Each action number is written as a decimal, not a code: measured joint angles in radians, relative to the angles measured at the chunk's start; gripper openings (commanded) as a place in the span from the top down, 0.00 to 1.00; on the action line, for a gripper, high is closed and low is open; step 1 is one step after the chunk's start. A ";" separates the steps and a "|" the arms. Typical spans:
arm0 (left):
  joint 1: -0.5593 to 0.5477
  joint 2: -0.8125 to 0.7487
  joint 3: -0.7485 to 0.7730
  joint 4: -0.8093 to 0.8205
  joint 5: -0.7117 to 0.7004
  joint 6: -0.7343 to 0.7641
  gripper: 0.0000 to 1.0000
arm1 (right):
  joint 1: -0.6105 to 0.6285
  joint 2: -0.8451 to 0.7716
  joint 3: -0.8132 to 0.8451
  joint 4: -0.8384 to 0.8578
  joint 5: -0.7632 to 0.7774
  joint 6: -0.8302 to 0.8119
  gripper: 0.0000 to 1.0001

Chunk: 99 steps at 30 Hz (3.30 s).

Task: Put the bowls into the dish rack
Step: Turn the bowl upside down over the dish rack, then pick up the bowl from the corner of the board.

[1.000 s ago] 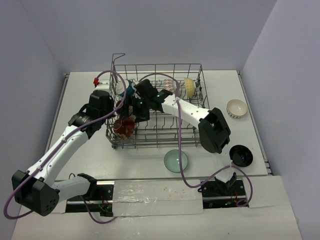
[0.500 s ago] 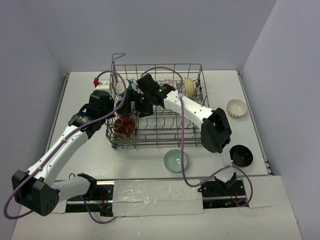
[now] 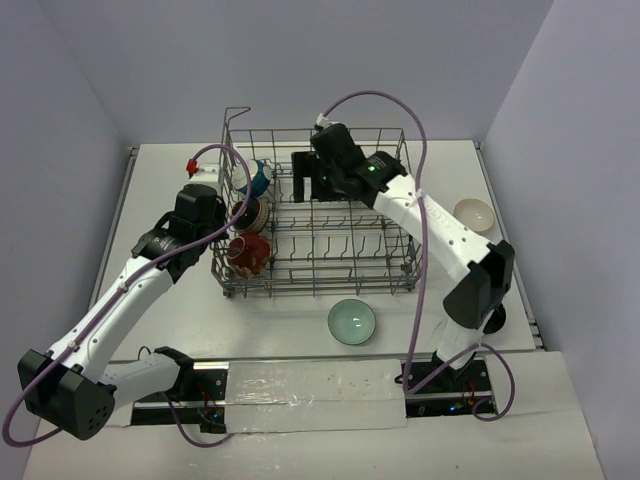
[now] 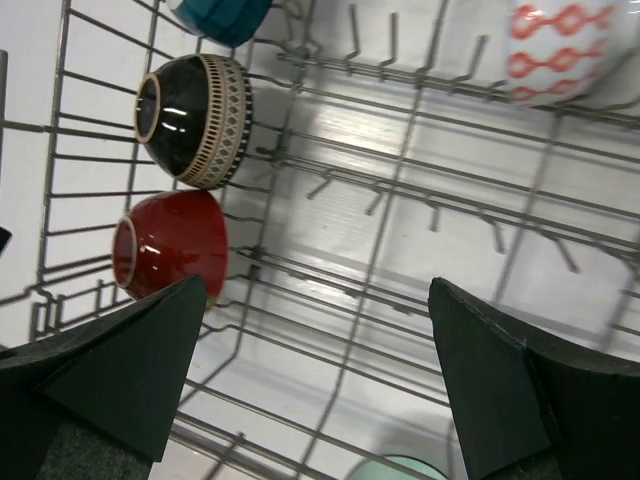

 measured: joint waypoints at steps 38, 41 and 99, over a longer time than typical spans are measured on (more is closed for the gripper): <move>0.052 -0.360 -0.110 0.179 -0.035 0.021 0.01 | -0.113 -0.650 -0.698 0.297 0.116 -0.121 0.00; 0.052 -0.406 -0.120 0.229 0.001 0.034 0.01 | -0.113 -0.685 -0.699 0.305 0.179 -0.103 0.00; -0.220 0.084 0.265 0.079 0.153 0.122 0.37 | -0.592 -0.798 -0.871 0.338 0.387 0.121 0.14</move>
